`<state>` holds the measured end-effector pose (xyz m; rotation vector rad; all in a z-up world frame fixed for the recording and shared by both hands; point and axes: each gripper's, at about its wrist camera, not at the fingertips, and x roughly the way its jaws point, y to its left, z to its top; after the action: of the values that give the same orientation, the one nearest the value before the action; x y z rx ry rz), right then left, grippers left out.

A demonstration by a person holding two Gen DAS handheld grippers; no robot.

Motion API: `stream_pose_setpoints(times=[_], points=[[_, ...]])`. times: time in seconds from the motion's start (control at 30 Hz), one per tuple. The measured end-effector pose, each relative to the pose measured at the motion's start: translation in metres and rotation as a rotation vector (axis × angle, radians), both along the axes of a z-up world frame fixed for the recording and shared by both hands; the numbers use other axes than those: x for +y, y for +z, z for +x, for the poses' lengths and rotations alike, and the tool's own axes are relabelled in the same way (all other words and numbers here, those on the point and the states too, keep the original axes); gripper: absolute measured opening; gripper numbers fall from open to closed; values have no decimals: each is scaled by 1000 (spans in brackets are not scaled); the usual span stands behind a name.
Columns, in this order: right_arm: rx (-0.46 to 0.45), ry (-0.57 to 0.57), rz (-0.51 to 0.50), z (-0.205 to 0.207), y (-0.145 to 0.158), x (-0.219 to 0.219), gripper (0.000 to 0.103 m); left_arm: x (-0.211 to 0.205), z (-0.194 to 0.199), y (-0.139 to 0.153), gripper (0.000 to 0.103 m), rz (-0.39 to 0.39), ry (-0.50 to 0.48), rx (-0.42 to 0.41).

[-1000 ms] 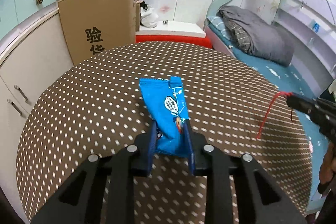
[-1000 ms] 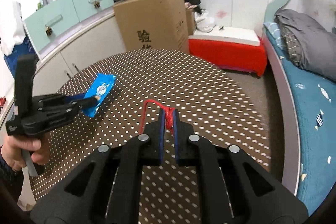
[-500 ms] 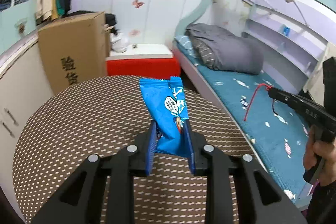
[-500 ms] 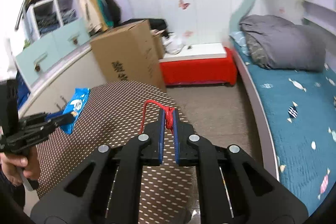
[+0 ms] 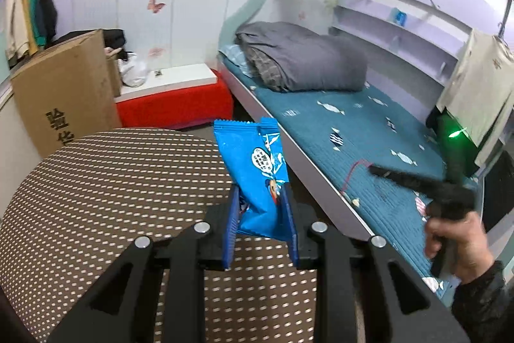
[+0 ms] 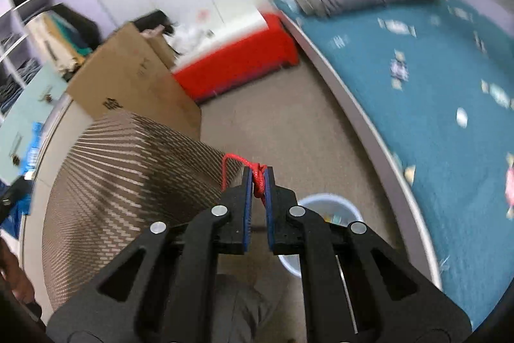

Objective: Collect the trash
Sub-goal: 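Lift and carry the blue snack bag and red string toward the wastebasket, then open both tools over the wastebasket to drop the bag and string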

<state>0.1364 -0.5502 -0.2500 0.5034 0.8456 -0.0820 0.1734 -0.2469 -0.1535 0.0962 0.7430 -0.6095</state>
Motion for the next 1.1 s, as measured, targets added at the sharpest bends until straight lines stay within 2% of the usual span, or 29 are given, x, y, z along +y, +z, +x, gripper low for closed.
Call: stream_pose_setpoints(times=[0.17,0.23,0.27,0.3,0.33,0.37,0.43,0.53,0.63,0.83,1.1], points=[[106,-35,71,18,-63,-12,9,-30,3,-12,25,32,-40,15],[176,-52,114,27,-95,-18,10,-41,4,-17,25,42,-52,23],[206,-59,138,30,-110,-20,15,-47,5,-19,25,47,-58,27],[221,-68,152,31,-120,-22,26,-51,5,-21,25,52,-62,28],[236,-83,164,31,-129,-25,64,-58,7,-24,25,61,-71,32],[246,-103,174,29,-136,-27,75,-63,8,-26,25,67,-77,36],[226,-143,214,21,-142,-36,76,-73,11,-32,25,78,-89,46],[186,-168,231,10,-134,-44,87,-89,14,-41,25,97,-114,62],[144,-181,211,-5,-116,-53,90,-111,15,-54,25,112,-151,86],[46,-210,184,-31,-75,-74,92,-153,14,-82,25,152,-215,149],[-27,-216,161,-41,-41,-86,93,-204,30,-127,27,235,-251,276]])
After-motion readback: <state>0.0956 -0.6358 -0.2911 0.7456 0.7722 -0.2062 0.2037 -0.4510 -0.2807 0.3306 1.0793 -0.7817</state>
